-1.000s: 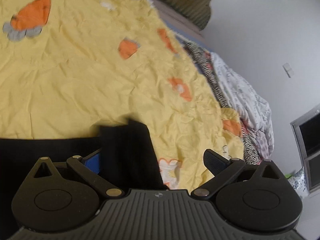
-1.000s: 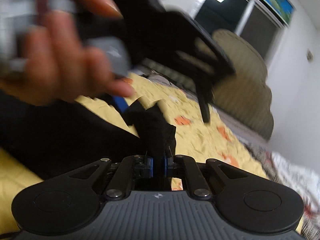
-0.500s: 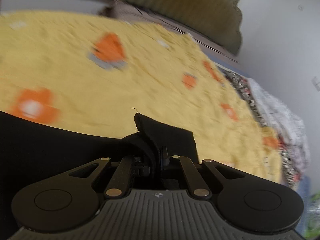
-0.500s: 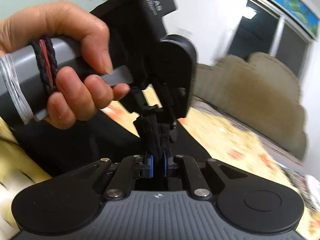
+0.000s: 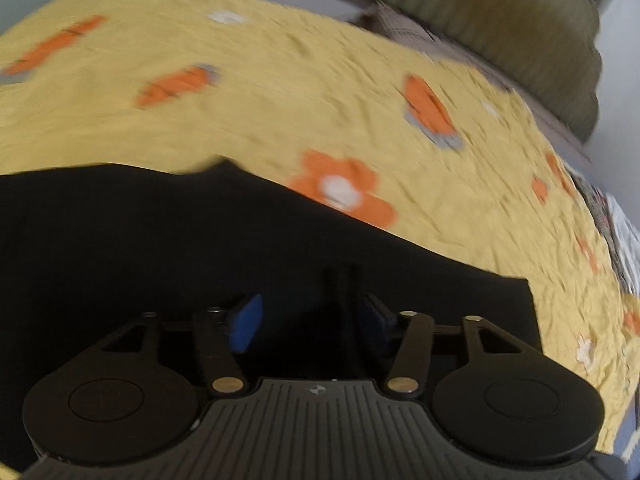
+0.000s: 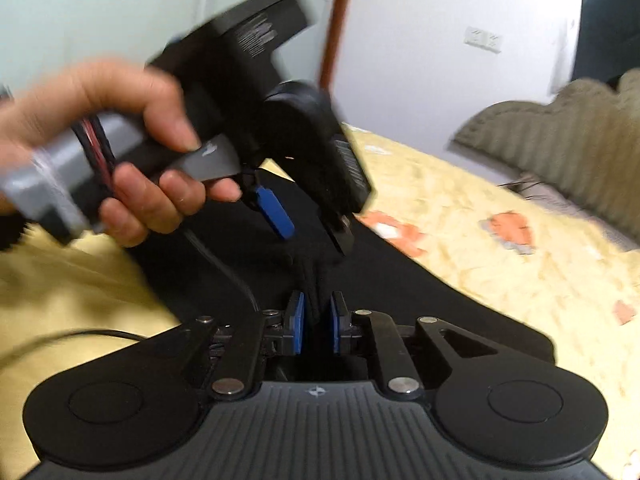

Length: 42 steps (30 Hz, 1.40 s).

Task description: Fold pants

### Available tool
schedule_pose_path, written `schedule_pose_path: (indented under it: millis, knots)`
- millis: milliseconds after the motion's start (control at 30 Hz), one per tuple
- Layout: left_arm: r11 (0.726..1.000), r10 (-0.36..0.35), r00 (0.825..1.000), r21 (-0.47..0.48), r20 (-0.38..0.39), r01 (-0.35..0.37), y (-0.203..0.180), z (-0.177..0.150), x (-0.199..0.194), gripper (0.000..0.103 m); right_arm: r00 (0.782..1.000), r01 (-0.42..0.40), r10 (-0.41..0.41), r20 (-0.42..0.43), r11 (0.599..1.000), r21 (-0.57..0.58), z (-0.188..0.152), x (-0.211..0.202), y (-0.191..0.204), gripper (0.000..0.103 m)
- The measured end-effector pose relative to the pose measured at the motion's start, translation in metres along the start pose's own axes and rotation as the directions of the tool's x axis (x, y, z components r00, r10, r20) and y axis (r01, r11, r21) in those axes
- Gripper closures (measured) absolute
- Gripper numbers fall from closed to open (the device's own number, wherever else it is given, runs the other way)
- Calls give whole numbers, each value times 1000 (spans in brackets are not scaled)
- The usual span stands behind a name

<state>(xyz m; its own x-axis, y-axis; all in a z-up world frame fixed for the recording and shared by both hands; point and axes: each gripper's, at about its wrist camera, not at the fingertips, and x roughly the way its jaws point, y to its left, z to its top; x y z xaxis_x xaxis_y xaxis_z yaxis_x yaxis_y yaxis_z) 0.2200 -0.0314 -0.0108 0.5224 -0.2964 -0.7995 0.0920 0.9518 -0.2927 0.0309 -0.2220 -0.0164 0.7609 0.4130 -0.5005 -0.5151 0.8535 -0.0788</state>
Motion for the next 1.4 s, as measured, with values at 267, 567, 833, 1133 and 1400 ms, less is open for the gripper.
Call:
schedule_pose_path:
  millis: [267, 567, 833, 1133, 1400]
  knots:
    - [991, 127, 981, -49, 144, -121, 95, -12, -95, 23, 999, -34, 29, 23, 971, 235, 7, -21, -29, 90]
    - [855, 516, 827, -192, 224, -482, 217, -24, -197, 21, 976, 107, -87, -199, 990, 92, -4, 36, 8, 90]
    - [795, 606, 706, -309, 367, -522, 241, -20, -236, 3, 976, 68, -61, -208, 997, 31, 43, 64, 53, 60]
    - [947, 319, 910, -130, 265, -294, 197, -46, -151, 3, 985, -147, 138, -103, 986, -82, 88, 94, 147, 62]
    - [827, 560, 794, -98, 238, -554, 222, -54, -122, 4, 996, -79, 84, 12, 969, -233, 95, 82, 180, 62]
